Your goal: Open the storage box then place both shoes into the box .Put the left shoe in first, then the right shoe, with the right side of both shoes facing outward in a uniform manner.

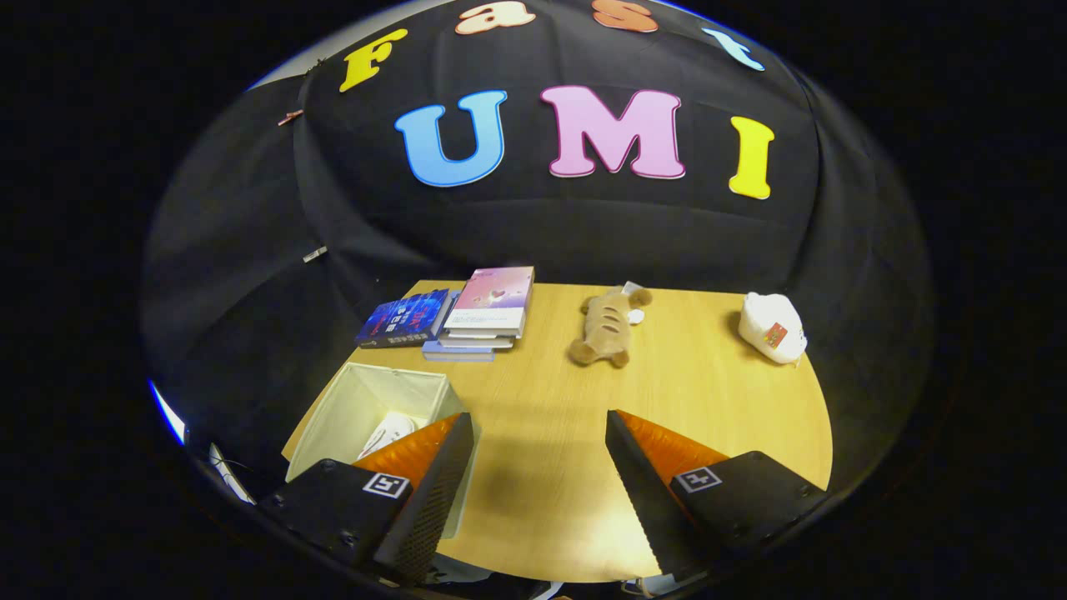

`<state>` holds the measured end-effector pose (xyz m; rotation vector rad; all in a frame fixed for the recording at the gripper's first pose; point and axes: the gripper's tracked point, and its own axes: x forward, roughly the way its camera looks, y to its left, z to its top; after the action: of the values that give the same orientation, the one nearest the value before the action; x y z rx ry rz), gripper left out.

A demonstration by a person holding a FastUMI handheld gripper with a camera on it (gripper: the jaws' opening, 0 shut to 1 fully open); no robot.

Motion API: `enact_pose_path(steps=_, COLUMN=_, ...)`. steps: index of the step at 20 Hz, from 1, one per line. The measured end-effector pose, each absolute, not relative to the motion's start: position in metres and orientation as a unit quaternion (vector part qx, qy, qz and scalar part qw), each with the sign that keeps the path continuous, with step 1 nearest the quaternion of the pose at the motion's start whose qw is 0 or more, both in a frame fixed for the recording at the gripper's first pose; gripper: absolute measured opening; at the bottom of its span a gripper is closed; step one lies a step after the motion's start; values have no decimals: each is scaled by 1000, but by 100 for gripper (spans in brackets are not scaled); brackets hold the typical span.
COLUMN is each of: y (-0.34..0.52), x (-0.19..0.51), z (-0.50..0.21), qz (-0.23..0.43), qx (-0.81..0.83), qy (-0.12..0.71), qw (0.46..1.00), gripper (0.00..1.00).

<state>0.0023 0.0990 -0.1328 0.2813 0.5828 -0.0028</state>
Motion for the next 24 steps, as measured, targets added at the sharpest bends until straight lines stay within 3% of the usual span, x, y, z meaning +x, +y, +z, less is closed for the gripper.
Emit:
enact_pose_path(steps=9, y=-2, x=-15, z=-90, qz=-28, qx=97, qy=182, qw=978, gripper=99)
enact_pose_path(steps=16, y=-25, x=-23, z=-68, qz=-19, qx=83, qy=124, qw=989, gripper=99)
enact_pose_path(steps=24, y=-25, x=-18, z=-70, qz=-3, qx=84, qy=118, qw=989, gripper=99)
